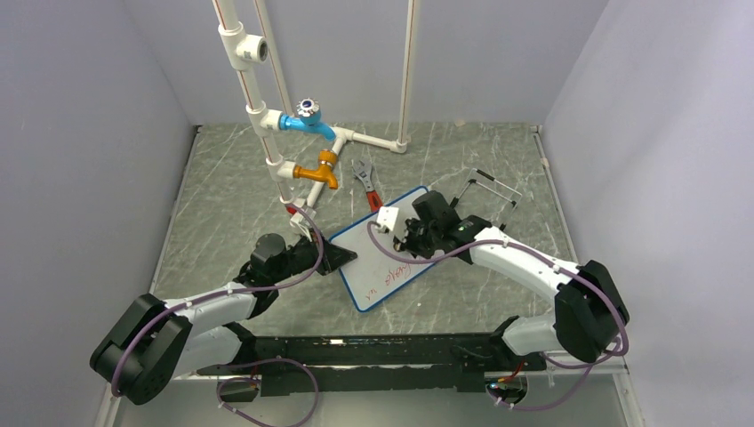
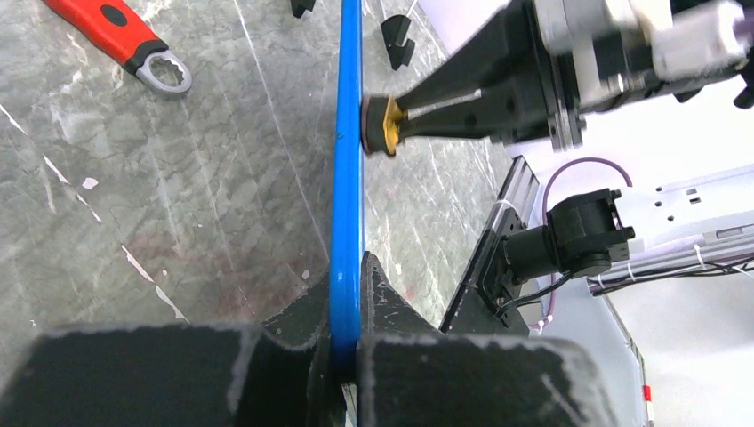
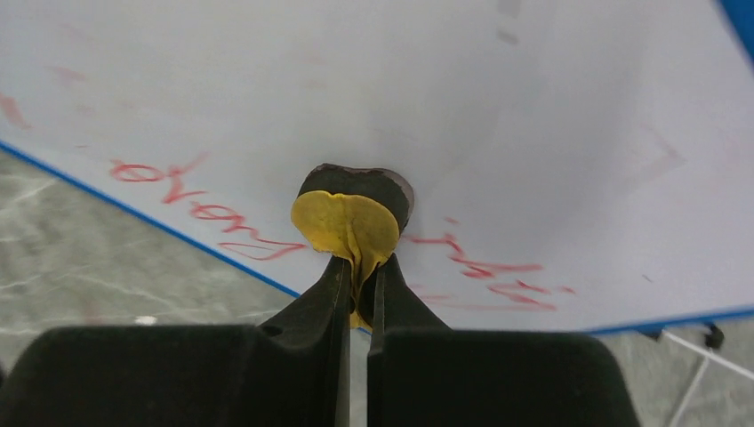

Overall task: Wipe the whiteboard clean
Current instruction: Erase the whiteboard at the center of the board.

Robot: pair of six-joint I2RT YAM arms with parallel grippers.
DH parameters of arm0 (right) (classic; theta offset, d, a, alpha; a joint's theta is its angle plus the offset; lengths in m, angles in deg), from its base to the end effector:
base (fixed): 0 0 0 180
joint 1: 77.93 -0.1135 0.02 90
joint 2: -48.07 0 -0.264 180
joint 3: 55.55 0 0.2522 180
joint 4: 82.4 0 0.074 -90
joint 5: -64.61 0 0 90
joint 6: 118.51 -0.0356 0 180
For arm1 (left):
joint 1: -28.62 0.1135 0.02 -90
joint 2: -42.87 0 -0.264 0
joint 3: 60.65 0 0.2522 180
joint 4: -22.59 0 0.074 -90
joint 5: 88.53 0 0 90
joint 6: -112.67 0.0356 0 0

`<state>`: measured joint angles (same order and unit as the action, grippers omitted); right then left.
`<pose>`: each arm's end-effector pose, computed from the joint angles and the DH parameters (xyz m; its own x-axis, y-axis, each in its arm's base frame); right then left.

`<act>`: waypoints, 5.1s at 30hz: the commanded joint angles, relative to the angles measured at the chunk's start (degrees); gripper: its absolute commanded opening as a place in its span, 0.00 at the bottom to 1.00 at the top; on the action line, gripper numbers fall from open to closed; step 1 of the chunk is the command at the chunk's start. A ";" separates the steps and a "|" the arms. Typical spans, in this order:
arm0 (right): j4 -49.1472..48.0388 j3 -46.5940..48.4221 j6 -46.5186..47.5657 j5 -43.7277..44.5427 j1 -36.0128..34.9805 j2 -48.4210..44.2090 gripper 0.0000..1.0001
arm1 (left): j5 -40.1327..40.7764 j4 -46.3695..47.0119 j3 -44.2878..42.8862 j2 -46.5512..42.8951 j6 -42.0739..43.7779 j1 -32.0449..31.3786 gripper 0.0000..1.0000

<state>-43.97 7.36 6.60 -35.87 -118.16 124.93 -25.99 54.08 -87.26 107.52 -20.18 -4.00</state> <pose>0.2029 0.1802 0.2234 -0.0807 -0.8090 -0.5822 -0.9367 0.2612 -0.2332 0.1684 -0.1273 0.1846 -0.6582 -0.2952 -0.6926 0.5682 0.4087 -0.7142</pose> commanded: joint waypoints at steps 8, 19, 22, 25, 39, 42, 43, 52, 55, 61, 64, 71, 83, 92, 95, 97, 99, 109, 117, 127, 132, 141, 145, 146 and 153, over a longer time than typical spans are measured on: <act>-1.68 0.36 0.60 -2.24 1.50 -1.04 0.00 | -5.31 7.61 -0.16 -2.10 -0.67 -0.64 0.00; -1.10 0.87 2.20 -0.91 -4.84 0.93 0.00 | -4.85 6.97 -0.17 -2.17 -0.49 -0.63 0.00; -3.74 0.83 -1.27 2.29 -0.89 -0.13 0.00 | -4.92 7.07 -0.23 -1.83 -0.47 -0.54 0.00; -6.15 0.43 -3.17 6.38 1.95 -0.56 0.00 | -5.37 7.87 -0.49 -0.92 -0.94 -0.62 0.00; 1.32 1.15 2.28 -7.17 -1.85 -0.43 0.00 | -5.42 7.38 -0.70 -0.96 -1.63 -0.59 0.00; -2.36 1.44 -1.39 -2.02 -0.75 -0.34 0.00 | -5.87 7.74 -0.66 -0.68 -1.80 -0.59 0.00; -4.73 1.21 -4.03 1.24 0.42 -0.55 0.00 | -5.88 7.68 -0.55 -0.76 -1.75 -0.59 0.00; -9.38 0.05 -7.25 10.93 6.66 -0.86 0.00 | -6.45 6.84 -1.49 -0.83 -1.23 -0.58 0.00; -4.15 0.89 -3.39 1.77 5.37 0.19 0.00 | -6.36 6.62 -1.49 -1.27 -1.20 -0.59 0.00; 3.57 1.23 4.47 -10.19 -1.56 0.85 0.00 | -6.11 6.06 -1.06 -2.32 -0.83 -0.57 0.00; 0.74 2.00 0.61 -5.73 -0.94 1.86 0.00 | -6.48 6.56 -0.77 -2.45 -0.84 -0.60 0.00; -10.55 0.47 -10.48 9.11 9.81 -0.84 0.00 | -7.61 8.18 -0.33 -1.70 -0.65 -0.59 0.00; -0.21 0.83 0.00 -9.04 3.68 -0.14 0.00 | -7.52 7.95 -0.19 -2.31 -0.58 -0.52 0.00; -7.66 1.27 -8.32 2.70 10.08 -0.70 0.00 | -8.70 8.35 -0.15 -2.60 -0.04 -0.53 0.00; -9.19 0.33 -9.35 5.11 13.05 -1.69 0.00 | -8.83 8.95 -0.05 -2.38 -0.17 -0.60 0.00; -8.62 0.16 -8.37 4.35 13.28 -1.42 0.00 | -9.03 9.34 -0.16 -2.08 -0.42 -0.60 0.00; -6.73 0.52 -7.26 0.74 12.87 -0.68 0.00 | -9.11 9.80 -0.19 -1.99 -0.76 -0.56 0.00; 0.03 1.21 0.55 -9.66 3.77 0.68 0.00 | -8.76 9.47 0.28 -3.16 -1.01 -0.55 0.00; -8.64 0.08 -7.40 3.85 11.61 -0.37 0.00 | -9.63 10.34 -0.23 -1.98 -1.11 -0.59 0.00; -1.52 0.64 -1.43 -9.64 8.38 0.17 0.00 | -9.64 10.75 -0.08 -2.24 -1.27 -0.59 0.00; -1.31 0.88 -0.66 -8.70 4.87 1.33 0.00 | -9.47 10.46 -0.43 -1.87 -1.42 -0.60 0.00; -8.78 1.11 -10.35 3.10 14.10 0.69 0.00 | -9.86 12.09 0.05 -0.49 -1.77 -0.55 0.00; -8.65 1.17 -10.09 4.57 14.58 1.24 0.00 | -10.20 13.01 0.14 -0.11 -2.27 -0.60 0.00; -8.36 1.13 -9.59 4.22 14.59 1.31 0.00 | -10.12 12.85 0.18 -0.31 -2.24 -0.53 0.00; 1.23 1.27 0.78 -13.08 5.45 3.52 0.00 | -9.53 11.38 0.24 -1.27 -1.56 -0.50 0.00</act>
<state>-47.23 7.38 0.98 -37.88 -105.64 126.09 -27.10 57.17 -85.88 108.24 -21.49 -3.54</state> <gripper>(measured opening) 0.065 0.068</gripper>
